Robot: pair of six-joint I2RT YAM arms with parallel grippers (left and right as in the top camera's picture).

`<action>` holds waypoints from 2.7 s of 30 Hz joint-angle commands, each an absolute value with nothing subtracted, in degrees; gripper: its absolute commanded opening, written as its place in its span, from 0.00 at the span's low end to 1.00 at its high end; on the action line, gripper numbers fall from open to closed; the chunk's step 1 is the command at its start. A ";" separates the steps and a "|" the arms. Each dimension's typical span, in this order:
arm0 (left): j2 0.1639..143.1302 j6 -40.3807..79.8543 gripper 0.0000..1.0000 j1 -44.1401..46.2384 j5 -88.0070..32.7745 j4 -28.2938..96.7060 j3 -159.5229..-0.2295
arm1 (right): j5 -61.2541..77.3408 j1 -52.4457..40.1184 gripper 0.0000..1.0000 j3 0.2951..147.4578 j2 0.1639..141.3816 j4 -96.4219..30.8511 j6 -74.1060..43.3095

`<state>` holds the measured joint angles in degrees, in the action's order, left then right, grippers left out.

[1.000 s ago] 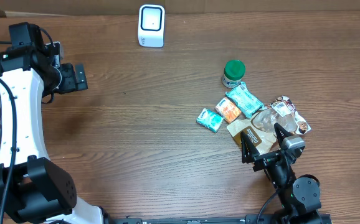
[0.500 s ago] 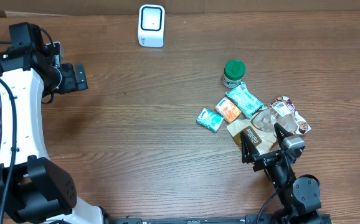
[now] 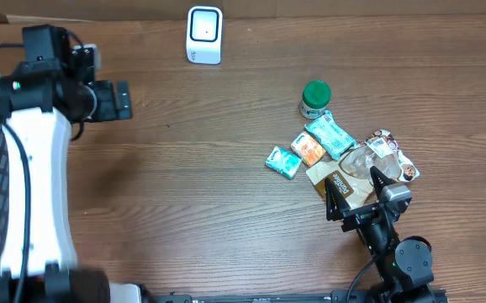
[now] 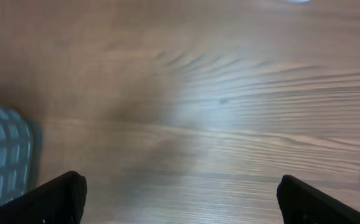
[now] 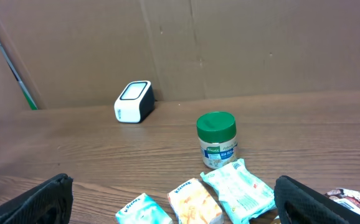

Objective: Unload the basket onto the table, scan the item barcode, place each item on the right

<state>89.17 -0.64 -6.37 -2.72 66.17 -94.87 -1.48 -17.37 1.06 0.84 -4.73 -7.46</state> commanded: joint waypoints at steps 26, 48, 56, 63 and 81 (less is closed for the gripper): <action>43.22 -2.22 1.00 -0.62 -2.33 15.40 -48.34 | -1.65 -17.67 1.00 0.45 0.16 -4.62 -7.42; 8.19 -2.20 1.00 -0.60 -2.52 0.97 -9.50 | -1.65 -17.67 1.00 0.45 0.16 -4.62 -7.42; 2.46 -2.20 0.99 -0.60 -2.52 1.02 -3.57 | -1.65 -17.67 1.00 0.45 0.16 -4.62 -7.42; 0.16 -2.17 1.00 -0.60 -2.76 4.23 -0.27 | -1.65 -17.67 1.00 0.45 0.16 -4.62 -7.42; 0.25 -2.20 1.00 -0.60 -2.37 4.25 -0.27 | -1.65 -17.67 1.00 0.45 0.16 -4.62 -7.42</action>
<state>0.91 -1.52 -0.73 -2.72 4.27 -0.60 -1.54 -17.39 1.06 0.84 -4.78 -7.44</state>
